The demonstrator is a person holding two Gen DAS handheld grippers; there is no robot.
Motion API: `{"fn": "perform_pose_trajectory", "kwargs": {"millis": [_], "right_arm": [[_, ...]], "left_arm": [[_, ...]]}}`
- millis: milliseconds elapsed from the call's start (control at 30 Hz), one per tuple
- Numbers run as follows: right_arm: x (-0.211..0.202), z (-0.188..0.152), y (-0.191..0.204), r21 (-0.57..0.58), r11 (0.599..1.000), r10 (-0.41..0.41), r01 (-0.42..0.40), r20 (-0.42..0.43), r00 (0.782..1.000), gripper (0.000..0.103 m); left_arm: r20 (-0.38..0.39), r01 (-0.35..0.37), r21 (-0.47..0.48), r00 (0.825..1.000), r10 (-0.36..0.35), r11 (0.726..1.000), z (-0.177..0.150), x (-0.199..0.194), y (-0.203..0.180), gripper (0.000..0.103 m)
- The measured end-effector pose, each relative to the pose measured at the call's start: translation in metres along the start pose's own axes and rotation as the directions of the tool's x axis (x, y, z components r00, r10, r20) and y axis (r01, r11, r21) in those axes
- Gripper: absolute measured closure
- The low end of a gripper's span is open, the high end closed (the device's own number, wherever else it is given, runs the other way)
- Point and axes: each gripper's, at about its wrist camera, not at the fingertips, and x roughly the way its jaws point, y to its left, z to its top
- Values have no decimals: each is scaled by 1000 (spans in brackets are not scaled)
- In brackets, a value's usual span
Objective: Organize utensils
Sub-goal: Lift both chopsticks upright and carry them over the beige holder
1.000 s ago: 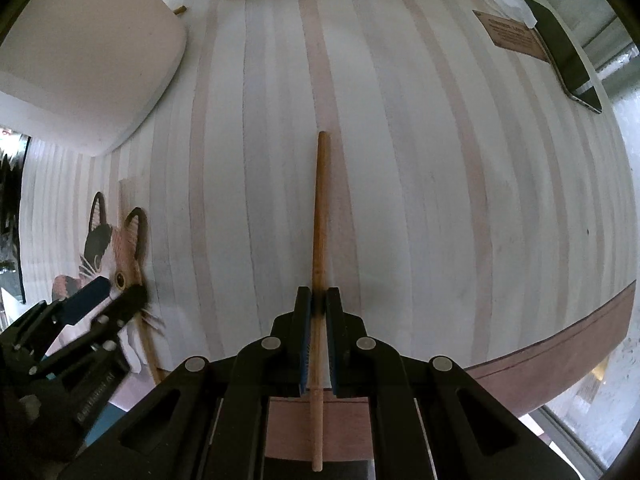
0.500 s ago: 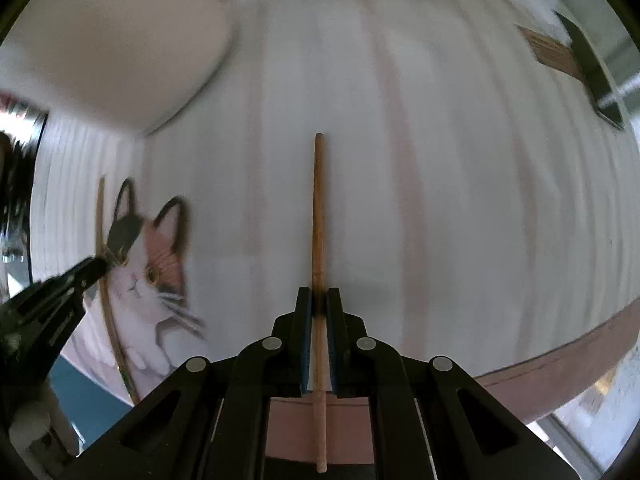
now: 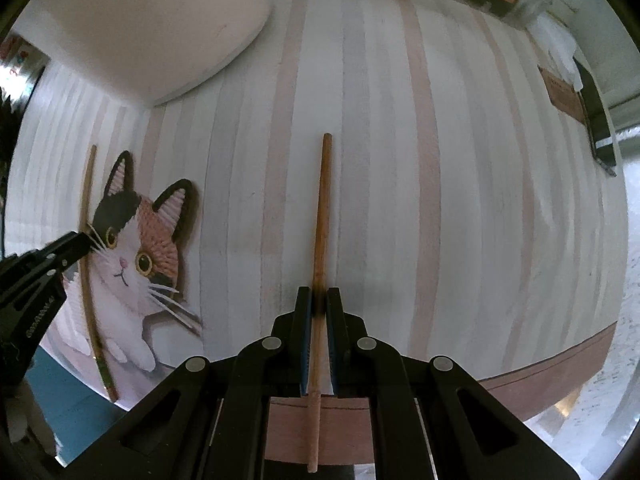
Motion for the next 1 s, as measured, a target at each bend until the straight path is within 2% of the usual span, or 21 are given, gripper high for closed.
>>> {"fn": "perform_pose_trajectory", "kwargs": {"millis": [133, 233, 367, 433, 567, 700, 800, 1000], "right_arm": [[0, 0, 27, -17, 999, -43, 43, 22, 999, 95], [-1, -8, 29, 27, 999, -18, 17, 47, 999, 96], [-30, -10, 25, 83, 996, 3, -16, 145, 989, 96], [-46, -10, 26, 90, 996, 7, -26, 199, 980, 96], [-81, -10, 30, 100, 994, 18, -50, 305, 952, 96], [-115, -9, 17, 108, 990, 44, -93, 387, 921, 96], [-133, -5, 2, 110, 985, 68, -130, 445, 893, 96], [-171, -1, -1, 95, 979, 101, -182, 550, 829, 96]], "left_arm": [[32, -4, -58, 999, 6, 998, -4, -4, -1, 99], [95, -12, -89, 995, 21, 996, -3, -24, 4, 99], [199, -7, -122, 980, 32, 992, 1, -65, 15, 99], [258, 5, -137, 966, 31, 990, 2, -88, 20, 99], [347, 18, -152, 937, 36, 988, 3, -123, 25, 99], [417, 41, -170, 908, 34, 985, 6, -154, 34, 99], [462, 61, -184, 886, 32, 981, 7, -173, 39, 100], [553, 117, -208, 833, 18, 971, 8, -220, 51, 100]]}}
